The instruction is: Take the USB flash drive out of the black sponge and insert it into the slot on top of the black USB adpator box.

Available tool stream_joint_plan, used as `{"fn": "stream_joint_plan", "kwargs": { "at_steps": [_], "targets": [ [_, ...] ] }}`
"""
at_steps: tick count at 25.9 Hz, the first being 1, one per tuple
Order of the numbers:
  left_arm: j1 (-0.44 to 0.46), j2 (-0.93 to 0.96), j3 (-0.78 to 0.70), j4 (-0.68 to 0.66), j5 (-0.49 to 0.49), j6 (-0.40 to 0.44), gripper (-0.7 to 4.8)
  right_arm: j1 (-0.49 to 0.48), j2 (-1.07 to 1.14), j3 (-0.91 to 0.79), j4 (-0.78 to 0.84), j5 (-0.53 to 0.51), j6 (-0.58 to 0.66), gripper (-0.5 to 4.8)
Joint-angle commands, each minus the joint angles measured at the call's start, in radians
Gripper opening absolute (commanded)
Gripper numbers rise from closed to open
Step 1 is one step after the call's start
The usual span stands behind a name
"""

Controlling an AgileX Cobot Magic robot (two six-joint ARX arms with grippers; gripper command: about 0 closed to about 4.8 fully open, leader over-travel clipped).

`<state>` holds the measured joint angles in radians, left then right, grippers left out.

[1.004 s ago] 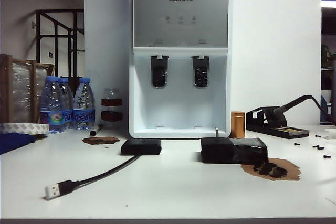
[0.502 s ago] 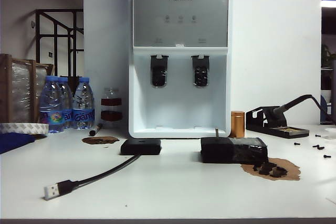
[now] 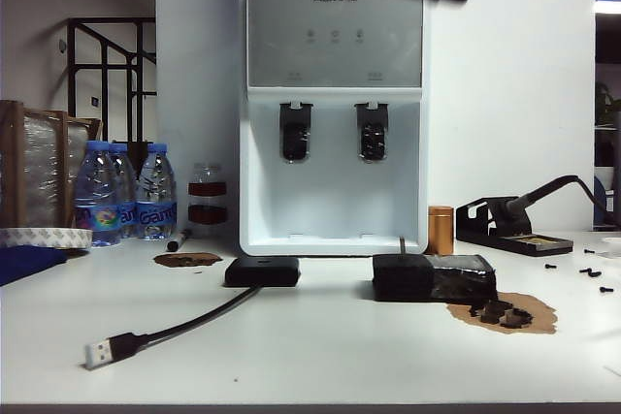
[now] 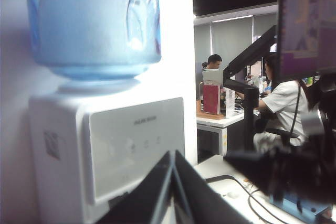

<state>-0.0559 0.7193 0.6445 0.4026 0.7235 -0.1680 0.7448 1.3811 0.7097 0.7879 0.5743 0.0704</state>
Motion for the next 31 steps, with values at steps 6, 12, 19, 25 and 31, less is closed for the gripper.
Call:
{"fn": "stream_joint_plan", "kwargs": {
  "at_steps": [6,12,19,25,31],
  "targets": [
    [-0.338,0.402,0.000,0.076,-0.235,0.215,-0.04,0.005,0.243,-0.016,0.069,-0.035,0.123,1.94],
    [-0.406,0.563,0.002,0.221,-0.263,0.261,-0.04,0.010,0.328,-0.114,0.191,0.078,0.218,2.20],
    [-0.275,0.869,0.117,0.323,-0.099,0.277,-0.04,0.010,0.447,-0.179,0.398,-0.008,0.196,2.10],
    [-0.250,1.094,0.292,0.324,0.019,0.277,-0.04,0.010,0.548,-0.179,0.457,0.037,0.162,2.10],
    [-0.314,1.246,0.355,0.324,0.022,0.277,-0.04,0.010,0.609,-0.164,0.473,0.055,0.161,2.11]
  ]
}}
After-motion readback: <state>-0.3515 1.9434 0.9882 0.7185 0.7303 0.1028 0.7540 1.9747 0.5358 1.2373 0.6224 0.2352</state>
